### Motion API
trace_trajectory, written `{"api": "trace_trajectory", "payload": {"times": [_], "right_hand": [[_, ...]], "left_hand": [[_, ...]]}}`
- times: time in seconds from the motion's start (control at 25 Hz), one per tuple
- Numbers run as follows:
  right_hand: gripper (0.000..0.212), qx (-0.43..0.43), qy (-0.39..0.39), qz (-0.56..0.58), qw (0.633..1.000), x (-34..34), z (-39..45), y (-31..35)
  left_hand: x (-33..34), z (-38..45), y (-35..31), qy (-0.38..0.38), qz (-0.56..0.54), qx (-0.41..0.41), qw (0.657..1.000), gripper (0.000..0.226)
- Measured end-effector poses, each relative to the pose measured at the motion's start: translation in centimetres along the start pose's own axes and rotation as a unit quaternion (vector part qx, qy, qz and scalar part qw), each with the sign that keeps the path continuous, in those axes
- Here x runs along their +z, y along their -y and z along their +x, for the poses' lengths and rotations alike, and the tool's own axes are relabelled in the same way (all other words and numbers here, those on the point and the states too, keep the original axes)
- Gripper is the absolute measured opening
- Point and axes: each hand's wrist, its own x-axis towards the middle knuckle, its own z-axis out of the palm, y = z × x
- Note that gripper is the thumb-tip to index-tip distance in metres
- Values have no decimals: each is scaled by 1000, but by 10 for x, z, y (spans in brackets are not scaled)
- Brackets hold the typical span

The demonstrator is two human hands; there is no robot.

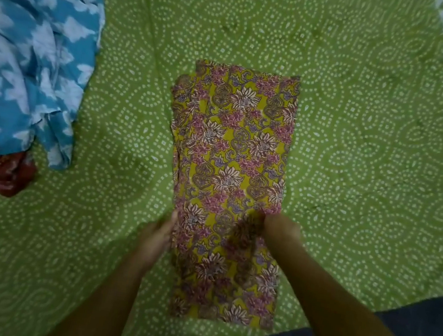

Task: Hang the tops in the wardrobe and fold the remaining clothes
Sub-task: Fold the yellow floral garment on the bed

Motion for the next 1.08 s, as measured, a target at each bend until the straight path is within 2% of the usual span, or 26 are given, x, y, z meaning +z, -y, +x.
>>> {"api": "trace_trajectory", "payload": {"times": [0.08, 0.2, 0.36, 0.56, 0.72, 0.84, 0.96, 1.08], "right_hand": [[27, -19, -51, 18, 998, -37, 29, 16], [26, -15, -56, 28, 998, -75, 62, 40], [28, -19, -20, -20, 999, -68, 88, 54], [27, -22, -17, -46, 999, -66, 99, 53], [28, -28, -21, -53, 998, -65, 102, 54], [30, -33, -18, -58, 998, -64, 99, 55], [31, -29, -43, -35, 998, -63, 93, 52], [39, -9, -60, 26, 998, -60, 82, 51]], "left_hand": [[7, 35, -52, -34, -53, -4, 998, 71], [18, 89, -125, -99, -79, 35, 991, 70], [21, 138, -197, -160, -93, 116, 976, 72], [10, 171, -245, -209, -63, 151, 964, 65], [0, 167, -249, -310, -49, 204, 927, 38], [-34, 153, -230, -422, 2, 180, 889, 45], [-73, 135, -206, -456, 3, 192, 869, 46], [-104, 111, -172, -521, -27, 195, 831, 39]]}}
